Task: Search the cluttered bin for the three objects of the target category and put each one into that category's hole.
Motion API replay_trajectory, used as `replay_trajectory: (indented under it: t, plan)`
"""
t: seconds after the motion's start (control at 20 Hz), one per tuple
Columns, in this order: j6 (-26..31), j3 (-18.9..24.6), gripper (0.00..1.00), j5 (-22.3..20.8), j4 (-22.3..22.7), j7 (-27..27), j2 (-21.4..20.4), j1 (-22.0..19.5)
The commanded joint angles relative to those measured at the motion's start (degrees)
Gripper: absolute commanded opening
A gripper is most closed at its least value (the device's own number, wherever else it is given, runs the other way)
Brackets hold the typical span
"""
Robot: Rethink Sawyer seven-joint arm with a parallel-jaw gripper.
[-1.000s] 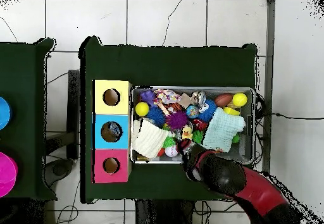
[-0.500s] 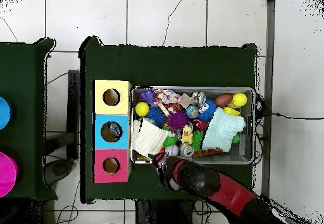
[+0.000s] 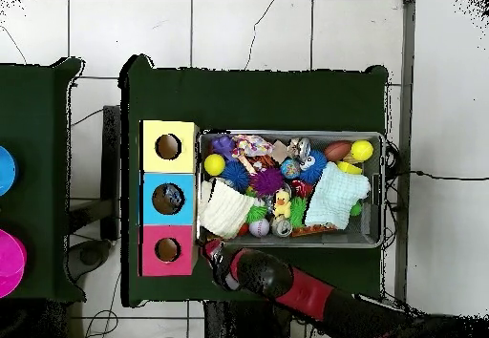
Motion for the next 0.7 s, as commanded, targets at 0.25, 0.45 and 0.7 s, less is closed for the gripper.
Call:
replay_trajectory:
  t: [0.25,0.45,0.7]
  plan:
    - [-16.30,-9.68,1.00,-7.10,-19.67,4.79,13.99,5.97]
    - [-29.79,-15.09,1.00,-11.23,-24.75,6.37,16.06,10.87]
    - [-49.08,-23.90,1.00,-5.34,-25.44,4.98,16.13,19.93]
